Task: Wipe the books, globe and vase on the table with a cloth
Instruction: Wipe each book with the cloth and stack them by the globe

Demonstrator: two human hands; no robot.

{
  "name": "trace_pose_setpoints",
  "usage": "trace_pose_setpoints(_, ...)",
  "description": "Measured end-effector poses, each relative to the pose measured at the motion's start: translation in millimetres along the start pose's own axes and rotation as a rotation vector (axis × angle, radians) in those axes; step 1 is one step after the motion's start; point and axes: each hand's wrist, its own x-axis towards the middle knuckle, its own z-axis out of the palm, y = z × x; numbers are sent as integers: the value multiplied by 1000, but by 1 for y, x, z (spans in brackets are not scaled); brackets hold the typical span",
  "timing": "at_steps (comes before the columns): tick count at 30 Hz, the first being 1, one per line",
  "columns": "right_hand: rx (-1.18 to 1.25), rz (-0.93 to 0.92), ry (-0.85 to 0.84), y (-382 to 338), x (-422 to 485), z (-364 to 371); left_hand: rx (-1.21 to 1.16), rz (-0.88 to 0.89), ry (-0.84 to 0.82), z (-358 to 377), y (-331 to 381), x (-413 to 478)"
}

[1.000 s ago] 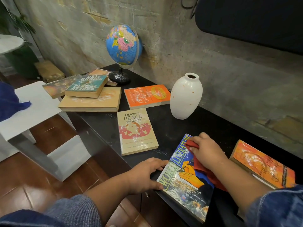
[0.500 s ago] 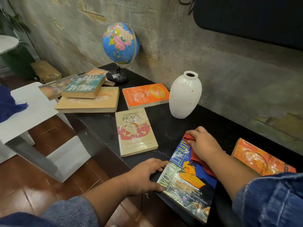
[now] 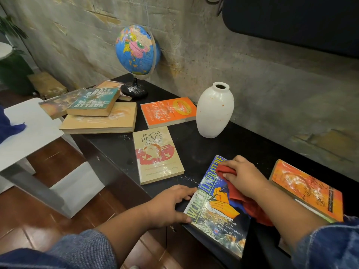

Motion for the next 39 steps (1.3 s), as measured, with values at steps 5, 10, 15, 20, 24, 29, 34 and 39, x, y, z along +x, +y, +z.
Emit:
trace_pose_setpoints(5, -62, 70, 53, -8, -7, 6, -11, -4, 4, 1, -2, 0)
trace_pose_setpoints(10, -8, 21, -15, -2, -15, 0, 8, 24, 4, 0, -1, 0)
trace_pose_setpoints(15, -37, 47, 25, -13, -25, 10, 23, 20, 5, 1, 1, -2)
trace_pose_setpoints(20, 72, 28, -19, -3, -30, 2, 35, 6, 8, 1, -2, -1)
trace_pose_setpoints(24, -43, 59, 51, -14, -34, 13, 31, 6, 15, 2, -1, -2)
trace_pose_setpoints(29, 19, -98, -105, -17, -48, 13, 39, 10, 21, 3, -1, -1)
trace_pose_setpoints(34, -47, 66, 56, -23, -34, 15, 53, 4, 35, 5, -3, -2)
trace_pose_setpoints(39, 10, -149, -88, -32, -41, 21, 54, 3, 50, 6, -4, -2)
